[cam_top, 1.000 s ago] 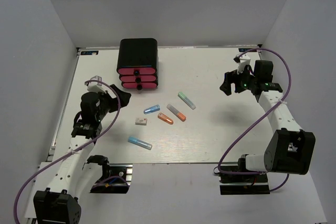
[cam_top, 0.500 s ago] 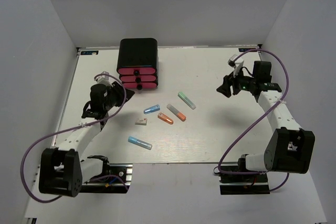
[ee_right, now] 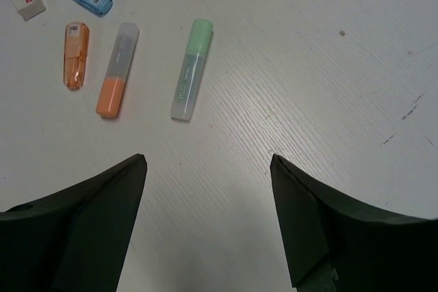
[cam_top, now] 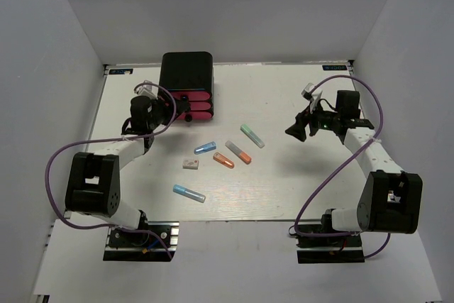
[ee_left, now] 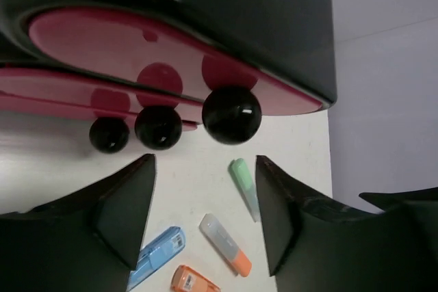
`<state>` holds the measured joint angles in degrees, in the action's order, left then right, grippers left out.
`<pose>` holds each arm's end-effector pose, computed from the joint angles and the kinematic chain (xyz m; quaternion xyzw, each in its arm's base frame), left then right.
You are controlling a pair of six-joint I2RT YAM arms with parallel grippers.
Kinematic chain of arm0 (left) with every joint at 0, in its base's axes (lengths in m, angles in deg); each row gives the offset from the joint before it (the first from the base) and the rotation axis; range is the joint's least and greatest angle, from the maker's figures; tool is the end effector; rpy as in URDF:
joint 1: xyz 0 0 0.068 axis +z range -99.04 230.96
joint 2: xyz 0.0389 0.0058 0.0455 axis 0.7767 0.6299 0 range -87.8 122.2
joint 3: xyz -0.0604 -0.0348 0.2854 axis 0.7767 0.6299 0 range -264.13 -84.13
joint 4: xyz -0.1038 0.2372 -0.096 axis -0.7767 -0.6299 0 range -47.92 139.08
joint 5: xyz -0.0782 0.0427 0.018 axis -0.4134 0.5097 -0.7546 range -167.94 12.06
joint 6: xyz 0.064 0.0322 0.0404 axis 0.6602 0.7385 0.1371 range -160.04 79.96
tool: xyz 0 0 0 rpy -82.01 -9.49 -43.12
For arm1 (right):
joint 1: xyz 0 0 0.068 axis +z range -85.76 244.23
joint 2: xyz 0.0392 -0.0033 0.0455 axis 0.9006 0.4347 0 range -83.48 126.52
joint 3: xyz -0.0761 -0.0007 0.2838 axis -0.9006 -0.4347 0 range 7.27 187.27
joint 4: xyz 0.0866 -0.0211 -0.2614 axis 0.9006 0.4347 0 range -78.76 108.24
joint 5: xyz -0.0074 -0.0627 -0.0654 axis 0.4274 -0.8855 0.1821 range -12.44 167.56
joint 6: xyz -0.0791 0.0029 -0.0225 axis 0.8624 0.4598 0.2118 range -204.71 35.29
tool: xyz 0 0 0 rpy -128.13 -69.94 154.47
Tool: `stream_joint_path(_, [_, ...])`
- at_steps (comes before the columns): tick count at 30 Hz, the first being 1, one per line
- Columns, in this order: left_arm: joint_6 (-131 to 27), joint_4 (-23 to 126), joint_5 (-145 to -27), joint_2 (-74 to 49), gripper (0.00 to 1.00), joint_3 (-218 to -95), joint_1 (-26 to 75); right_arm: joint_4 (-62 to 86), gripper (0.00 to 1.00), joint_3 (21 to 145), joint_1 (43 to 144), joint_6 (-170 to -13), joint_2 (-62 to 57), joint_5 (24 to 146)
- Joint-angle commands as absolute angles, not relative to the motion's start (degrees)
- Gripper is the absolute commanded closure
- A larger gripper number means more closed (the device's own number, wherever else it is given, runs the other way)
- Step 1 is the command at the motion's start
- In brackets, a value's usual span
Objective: Sort the stationery into containers
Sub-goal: Open the drawer in the storage box.
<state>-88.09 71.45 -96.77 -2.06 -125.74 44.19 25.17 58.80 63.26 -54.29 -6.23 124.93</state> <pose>0.3540 -0.0653 0.2074 -0.2020 0.7966 -0.3750 0.4289 0.3130 0.0473 0.2549 -0.3759 0.7581 0.2446 0.4734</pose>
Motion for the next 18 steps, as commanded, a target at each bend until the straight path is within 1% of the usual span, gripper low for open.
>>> stream_joint_path(1, [-89.0,76.15,-98.41,-1.23,0.32,-128.25,44.01,22.49,0.22,58.42,63.62,-53.07,-5.87,126.95])
stream_joint_path(3, [-89.0,76.76,-99.73,-0.17,0.34,-128.78,44.01,22.23,0.24,58.34,63.62,-52.46,-5.61,127.13])
stream_joint_path(6, [-89.61,77.3,-99.73,1.14,0.35,-129.39,44.01,22.31,0.24,58.16,63.62,-51.75,-5.43,127.39])
stream_joint_path(7, [-89.61,78.95,-99.21,1.15,0.38,-129.39,44.01,21.97,0.26,58.07,63.62,-51.75,-5.52,127.48])
stream_joint_path(9, [-90.14,79.49,-98.68,1.15,0.41,-129.39,44.01,22.05,0.26,57.81,63.62,-51.31,-5.43,127.57])
stream_joint_path(10, [-90.14,79.49,-98.68,1.76,0.41,-130.0,44.01,22.05,0.26,57.81,63.62,-51.14,-5.43,127.57])
stream_joint_path(11, [-90.14,79.49,-98.68,1.76,0.43,-130.53,44.01,22.31,0.26,57.81,63.62,-50.96,-5.52,127.66])
stream_joint_path(16, [-89.09,77.21,-96.4,2.91,0.44,-132.82,44.01,22.49,0.26,57.63,63.8,-49.82,-5.35,127.39])
stream_joint_path(18, [-89.09,76.69,-96.39,3.43,0.47,-133.35,44.01,22.4,0.26,57.37,63.8,-49.82,-5.35,127.57])
